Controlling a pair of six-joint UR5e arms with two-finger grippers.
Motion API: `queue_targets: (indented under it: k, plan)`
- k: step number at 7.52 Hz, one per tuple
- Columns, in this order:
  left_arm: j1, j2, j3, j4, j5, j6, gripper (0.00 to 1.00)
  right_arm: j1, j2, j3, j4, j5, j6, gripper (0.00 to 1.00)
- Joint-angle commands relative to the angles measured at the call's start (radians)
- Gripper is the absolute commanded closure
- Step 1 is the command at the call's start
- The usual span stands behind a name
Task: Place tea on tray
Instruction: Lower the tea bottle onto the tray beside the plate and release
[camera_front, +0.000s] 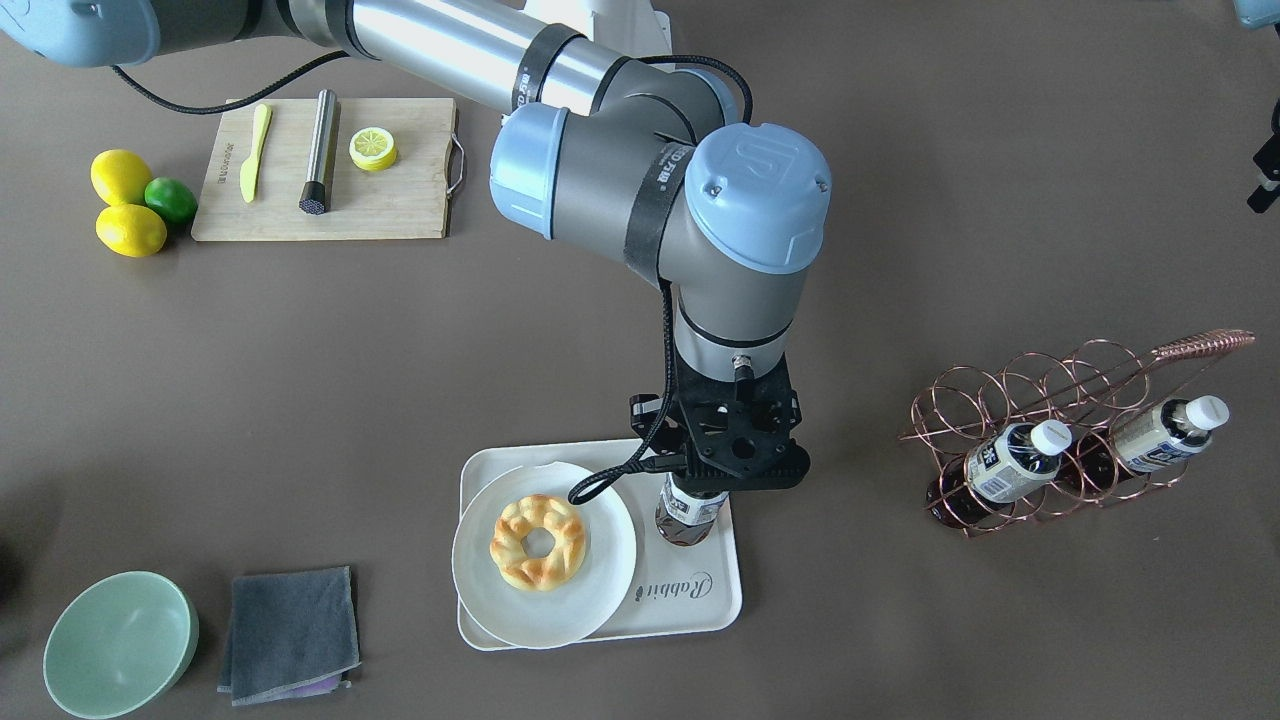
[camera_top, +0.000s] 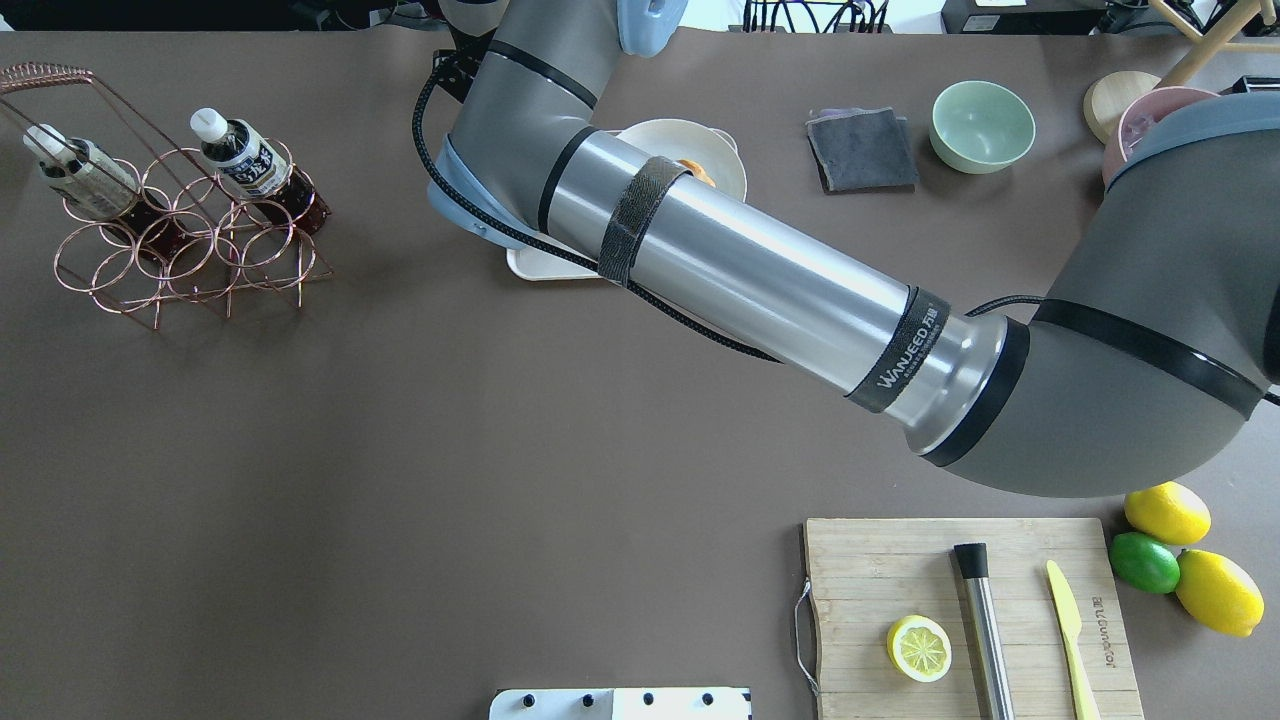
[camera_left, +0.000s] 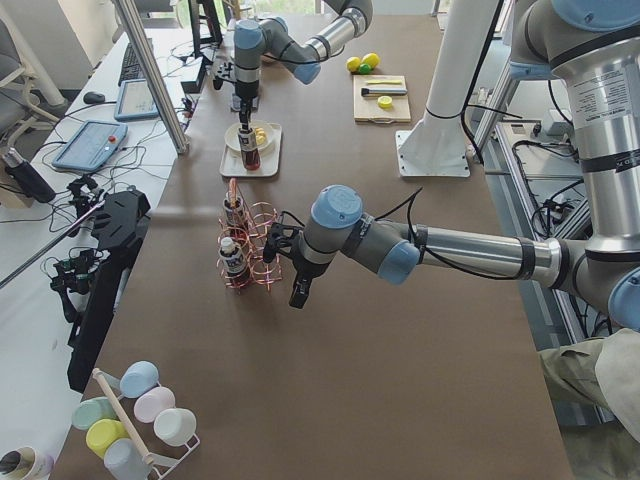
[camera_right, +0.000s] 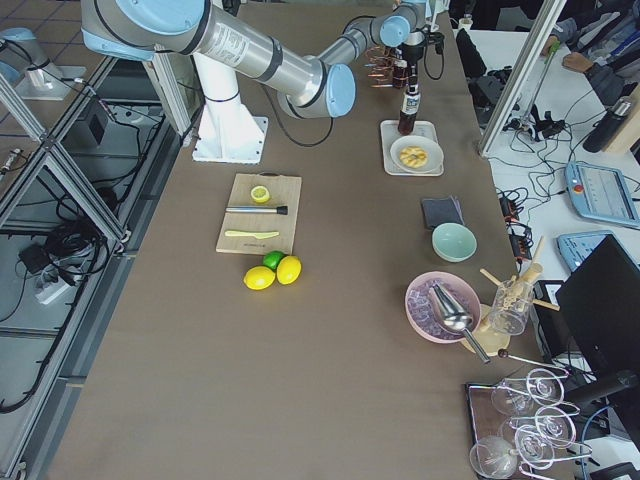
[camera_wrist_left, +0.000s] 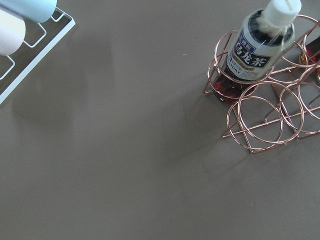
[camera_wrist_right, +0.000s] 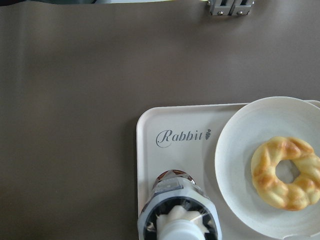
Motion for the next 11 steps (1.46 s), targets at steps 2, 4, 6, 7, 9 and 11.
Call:
queue_targets:
  k: [2,4,6,7,9,11]
  plan:
    - [-0.002,-0.001,0.001,-0.003,0.006,0.0,0.04,0.011,0.002,-0.014,0.013,0.012,0.0,0.03]
    - [0.0,-0.005,0.003,-0.003,0.008,0.0,0.04,0.018,0.002,-0.007,0.012,0.015,-0.025,0.0]
    - [-0.002,-0.021,0.024,-0.001,0.008,0.002,0.04,0.081,-0.062,0.128,-0.066,0.104,-0.08,0.0]
    - [-0.003,-0.019,0.027,0.0,0.002,0.002,0.04,0.131,-0.178,0.271,-0.095,0.145,-0.127,0.0]
    - [-0.021,-0.018,0.053,0.004,-0.004,0.053,0.04,0.272,-0.399,0.471,-0.137,0.246,-0.349,0.0]
    - [-0.064,-0.024,0.072,0.005,-0.065,0.095,0.04,0.427,-0.696,0.624,-0.148,0.296,-0.645,0.0]
